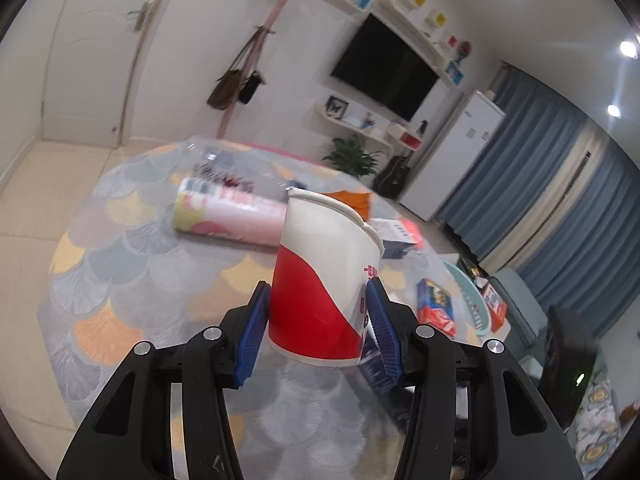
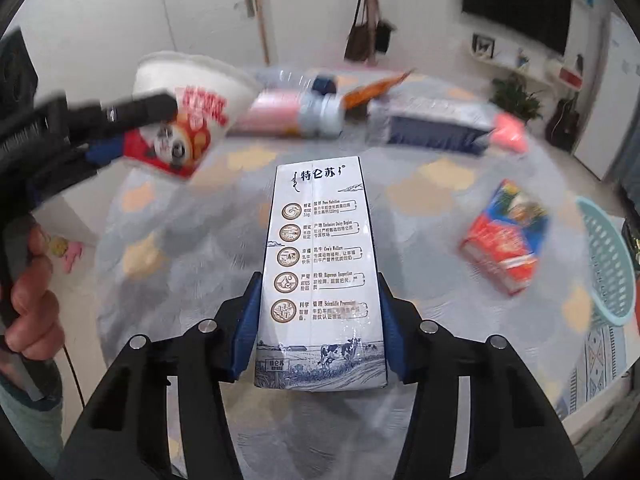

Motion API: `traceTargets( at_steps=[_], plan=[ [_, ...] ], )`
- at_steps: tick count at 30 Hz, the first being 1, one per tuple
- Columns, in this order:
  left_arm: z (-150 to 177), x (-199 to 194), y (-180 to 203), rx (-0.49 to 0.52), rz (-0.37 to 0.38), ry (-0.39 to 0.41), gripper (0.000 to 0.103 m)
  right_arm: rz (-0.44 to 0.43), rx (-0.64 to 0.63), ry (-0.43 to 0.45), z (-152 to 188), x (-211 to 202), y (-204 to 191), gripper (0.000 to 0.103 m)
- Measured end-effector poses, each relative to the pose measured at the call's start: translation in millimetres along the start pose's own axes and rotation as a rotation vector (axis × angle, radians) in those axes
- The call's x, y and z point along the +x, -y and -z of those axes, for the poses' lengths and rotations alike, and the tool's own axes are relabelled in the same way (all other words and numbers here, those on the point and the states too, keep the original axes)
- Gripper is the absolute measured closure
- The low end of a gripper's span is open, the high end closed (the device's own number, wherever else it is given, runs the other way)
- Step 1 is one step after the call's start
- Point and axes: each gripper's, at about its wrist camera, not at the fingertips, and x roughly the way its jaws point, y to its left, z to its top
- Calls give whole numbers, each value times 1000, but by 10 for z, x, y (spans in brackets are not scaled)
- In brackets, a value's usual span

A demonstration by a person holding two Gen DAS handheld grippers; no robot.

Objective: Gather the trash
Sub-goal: 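Carry the paper cup and milk carton over the blue basket, then open both tools to drop the cup and carton into the basket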

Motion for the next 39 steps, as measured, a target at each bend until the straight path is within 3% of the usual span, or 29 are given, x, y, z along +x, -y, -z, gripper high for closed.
traceTargets(
  at_steps=[8, 11, 14, 18, 21, 29, 33, 39],
  plan=[
    [-136, 61, 462, 89, 73, 26, 55, 78, 122, 201, -189, -770, 588, 54],
    [-187, 190, 659, 98, 109, 8, 55, 126, 152, 225, -206, -890, 871, 53],
    [-253, 370, 913, 132, 145, -22, 55, 227, 182, 258, -191, -1062, 1187, 53],
    [-318, 598, 1303, 203, 184, -40, 55, 259, 297, 282, -148, -1210, 1712, 53],
    [-374, 844, 1625, 239, 225, -68, 56, 339, 385, 259, -103, -1208, 2120, 53],
    [-427, 1631, 2341, 283, 304, -181, 55, 386, 636, 205, 139, -916, 3251, 53],
    [-415, 2137, 2652, 277, 331, -280, 55, 335, 781, 134, 301, -538, 3782, 53],
    [-209, 2871, 3023, 283, 359, -432, 55, 360, 861, 69, 541, -226, 4121, 53]
  ],
)
